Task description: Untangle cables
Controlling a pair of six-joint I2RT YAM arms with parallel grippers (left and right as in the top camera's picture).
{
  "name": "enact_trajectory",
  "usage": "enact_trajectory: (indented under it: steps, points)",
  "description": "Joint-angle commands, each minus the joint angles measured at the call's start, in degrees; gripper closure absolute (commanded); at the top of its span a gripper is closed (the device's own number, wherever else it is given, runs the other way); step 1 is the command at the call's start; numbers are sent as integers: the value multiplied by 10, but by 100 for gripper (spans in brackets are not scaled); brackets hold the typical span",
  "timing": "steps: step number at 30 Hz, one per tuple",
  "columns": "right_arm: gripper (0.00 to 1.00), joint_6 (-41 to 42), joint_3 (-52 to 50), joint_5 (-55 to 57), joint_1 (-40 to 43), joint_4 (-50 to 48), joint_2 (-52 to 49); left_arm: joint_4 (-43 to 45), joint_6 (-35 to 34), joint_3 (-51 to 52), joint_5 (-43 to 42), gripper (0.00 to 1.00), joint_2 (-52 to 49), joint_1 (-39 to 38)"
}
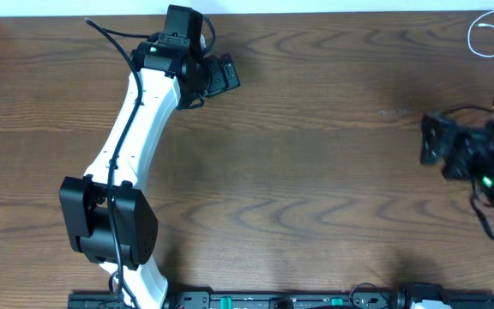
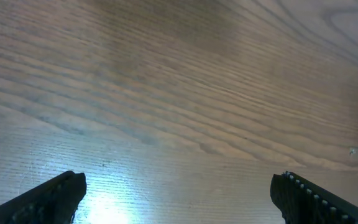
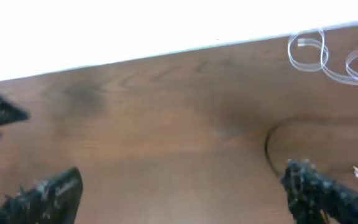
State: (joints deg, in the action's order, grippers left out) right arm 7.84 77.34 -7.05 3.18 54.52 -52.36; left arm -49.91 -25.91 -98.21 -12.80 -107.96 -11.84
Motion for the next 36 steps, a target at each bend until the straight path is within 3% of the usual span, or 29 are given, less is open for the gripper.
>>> enact_trajectory:
  steps: [1, 9, 17, 26, 36]
  points:
    - [1, -61, -131, 11, -3, -112, 71, -1, -3, 3, 4, 1, -4, 0]
    - [1, -88, -452, 12, 4, -392, 265, -1, -3, 3, 4, 0, -4, 0]
    - [1, -87, -704, 8, 8, -529, 442, -1, -3, 3, 4, 1, -4, 0]
    - [1, -85, -770, 34, 8, -522, 512, -1, -3, 3, 4, 1, -4, 0]
    - [1, -85, -770, 37, 3, -504, 513, -1, -3, 3, 4, 1, -4, 0]
